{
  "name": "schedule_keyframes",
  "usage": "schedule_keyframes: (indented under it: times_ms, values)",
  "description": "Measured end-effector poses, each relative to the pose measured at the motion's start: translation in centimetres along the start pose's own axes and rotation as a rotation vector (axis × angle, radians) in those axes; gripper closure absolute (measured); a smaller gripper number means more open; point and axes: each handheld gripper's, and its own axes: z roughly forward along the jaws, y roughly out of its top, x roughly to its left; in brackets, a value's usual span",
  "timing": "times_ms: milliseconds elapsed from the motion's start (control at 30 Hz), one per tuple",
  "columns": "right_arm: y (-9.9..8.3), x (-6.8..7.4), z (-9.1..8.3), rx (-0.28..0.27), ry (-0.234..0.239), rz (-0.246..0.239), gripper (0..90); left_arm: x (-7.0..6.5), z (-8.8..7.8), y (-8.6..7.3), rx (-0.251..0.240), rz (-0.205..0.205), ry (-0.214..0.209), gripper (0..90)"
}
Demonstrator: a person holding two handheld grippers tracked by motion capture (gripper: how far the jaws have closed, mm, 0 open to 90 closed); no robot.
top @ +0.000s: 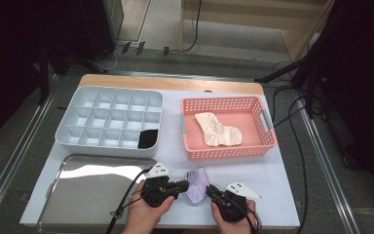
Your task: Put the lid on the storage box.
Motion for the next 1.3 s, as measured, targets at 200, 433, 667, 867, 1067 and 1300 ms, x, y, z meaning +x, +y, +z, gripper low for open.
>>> schedule_keyframes:
  times_ms: [200, 433, 667, 867, 1067, 1300]
  values:
    - [0.2, 0.5, -0.4, -0.022, 0.002, -0.017, 85.0, -0.2, 2.0, -0.1, 0.051, -0.001, 0.043, 90.0]
    - [0.8, 1.6, -1.5, -0.096, 0.058, -0.036, 86.3, -0.1, 3.3, -0.1, 0.079, -0.022, 0.06, 90.0]
    - [0.5, 3.2, -1.0, -0.089, 0.091, -0.087, 86.4, 0.2, 3.6, -0.1, 0.092, -0.049, 0.053, 90.0]
    - [0.2, 3.6, -0.7, -0.095, 0.091, -0.115, 86.2, 0.8, 1.5, 0.1, 0.062, -0.044, 0.022, 74.0]
    - [0.1, 3.9, -0.2, -0.092, 0.092, -0.132, 86.2, 1.4, -0.1, 0.1, -0.013, -0.048, 0.054, 73.7]
    - [0.3, 3.4, -0.5, -0.103, 0.083, -0.12, 86.1, 2.3, 0.5, 0.1, -0.002, -0.042, 0.111, 69.8]
